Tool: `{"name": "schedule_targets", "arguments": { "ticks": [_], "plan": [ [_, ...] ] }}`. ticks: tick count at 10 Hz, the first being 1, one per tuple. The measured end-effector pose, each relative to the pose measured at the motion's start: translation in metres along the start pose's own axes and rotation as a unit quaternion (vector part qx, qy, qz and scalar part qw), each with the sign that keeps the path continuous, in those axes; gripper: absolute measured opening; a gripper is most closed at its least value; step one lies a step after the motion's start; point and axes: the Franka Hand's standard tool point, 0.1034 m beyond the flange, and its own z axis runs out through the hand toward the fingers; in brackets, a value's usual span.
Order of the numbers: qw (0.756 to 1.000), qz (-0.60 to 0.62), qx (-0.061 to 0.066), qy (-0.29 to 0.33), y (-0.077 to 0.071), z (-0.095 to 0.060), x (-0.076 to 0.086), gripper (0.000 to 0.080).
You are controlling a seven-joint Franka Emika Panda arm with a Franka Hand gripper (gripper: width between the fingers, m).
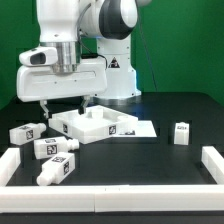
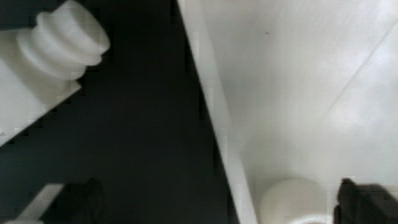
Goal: Assemble one leg
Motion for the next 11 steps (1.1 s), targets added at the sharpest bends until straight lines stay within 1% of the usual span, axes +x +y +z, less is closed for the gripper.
{"name": "schedule_targets", "arguments": {
  "ticks": [6,7,8,9,10,11],
  "plan": [
    [1.000,0.000,0.000,0.000,0.000,0.000,0.000,0.0649],
    [0.995,-0.095,-0.002,0.000,0.002,0.001,-0.002,0.0649],
    [0.994,-0.111,-0.008,0.001,0.004,0.003,-0.001,0.0649],
    [0.993,-0.119,-0.009,-0.004,0.004,0.010,0.001,0.0649],
    [0.991,-0.131,-0.008,-0.007,0.007,0.015,0.002,0.0649],
    [0.992,-0.129,-0.009,-0.012,0.008,0.021,0.000,0.0649]
  ]
}}
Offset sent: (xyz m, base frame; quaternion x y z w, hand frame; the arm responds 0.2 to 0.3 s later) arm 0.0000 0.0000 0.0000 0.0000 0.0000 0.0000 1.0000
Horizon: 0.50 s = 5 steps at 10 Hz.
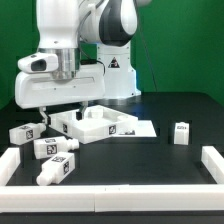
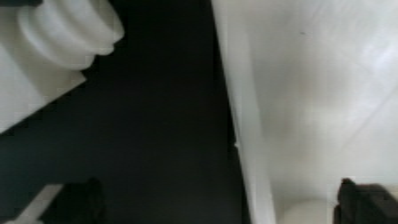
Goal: Assemble one leg
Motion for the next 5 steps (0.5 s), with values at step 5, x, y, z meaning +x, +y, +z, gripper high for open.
{"name": "schedule_targets", "arguments": {
  "ticks": [5],
  "plan": [
    [1.000,0.010,0.003,-0.015,-0.009,0.017,-0.009,0.0649]
  ]
}}
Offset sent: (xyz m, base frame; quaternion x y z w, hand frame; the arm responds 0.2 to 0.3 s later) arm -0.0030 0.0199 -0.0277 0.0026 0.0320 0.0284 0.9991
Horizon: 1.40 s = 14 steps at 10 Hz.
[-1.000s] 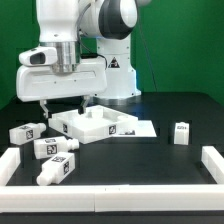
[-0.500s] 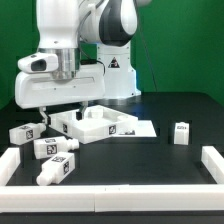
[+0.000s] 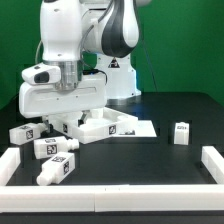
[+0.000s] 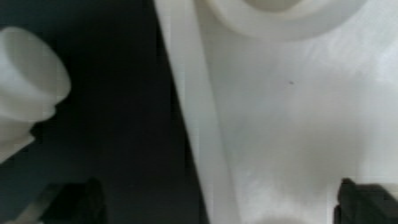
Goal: Assemble one leg
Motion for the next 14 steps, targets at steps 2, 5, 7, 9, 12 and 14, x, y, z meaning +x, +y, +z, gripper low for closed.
{"name": "schedule_targets", "arguments": {
  "ticks": [2,5,7,9,12,14],
  "plan": [
    [1.000,0.000,0.000,0.000,0.000,0.000,0.000,0.0530],
    [1.000,0.000,0.000,0.000,0.000,0.000,0.000,0.0258],
    [1.000,0.002,0.000,0.000,0.000,0.000,0.000,0.0053],
    [0.996,0.084,0.014,0.004,-0.003,-0.010,0.014,0.0053],
    [0.967,0.243,0.077,-0.011,-0.017,-0.044,0.048,0.0053],
    [0.956,0.278,0.093,-0.008,-0.012,-0.064,0.083,0.0053]
  ]
}}
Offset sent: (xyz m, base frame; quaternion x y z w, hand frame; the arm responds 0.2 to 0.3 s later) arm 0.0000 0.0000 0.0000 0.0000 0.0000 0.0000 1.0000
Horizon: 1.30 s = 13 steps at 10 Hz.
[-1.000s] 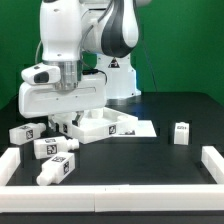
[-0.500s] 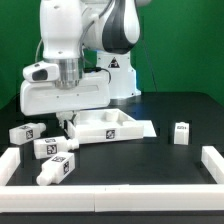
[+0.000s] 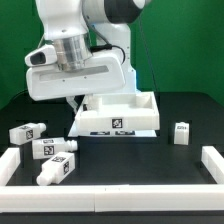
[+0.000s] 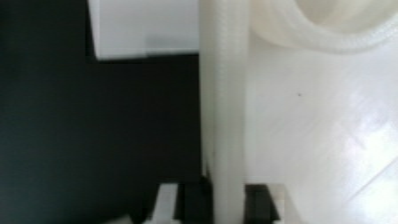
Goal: Assemble one leg
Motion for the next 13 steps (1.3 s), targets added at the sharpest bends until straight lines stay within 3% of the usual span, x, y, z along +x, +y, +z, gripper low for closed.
{"name": "schedule_targets", "arguments": {
  "ticks": [1,2,4,5,11,13],
  "plan": [
    [1.000,0.012,-0.001,0.008,-0.008,-0.003,0.021,0.0053],
    [1.000,0.026,-0.009,0.013,-0.021,0.001,0.047,0.0053],
    [0.999,0.025,-0.021,0.000,-0.036,0.010,0.082,0.0053],
    [0.999,0.020,-0.029,-0.007,-0.043,0.020,0.084,0.0053],
    [0.999,0.017,-0.028,-0.011,-0.041,0.025,0.082,0.0053],
    [0.999,0.014,-0.031,-0.005,-0.041,0.032,0.102,0.0053]
  ]
}}
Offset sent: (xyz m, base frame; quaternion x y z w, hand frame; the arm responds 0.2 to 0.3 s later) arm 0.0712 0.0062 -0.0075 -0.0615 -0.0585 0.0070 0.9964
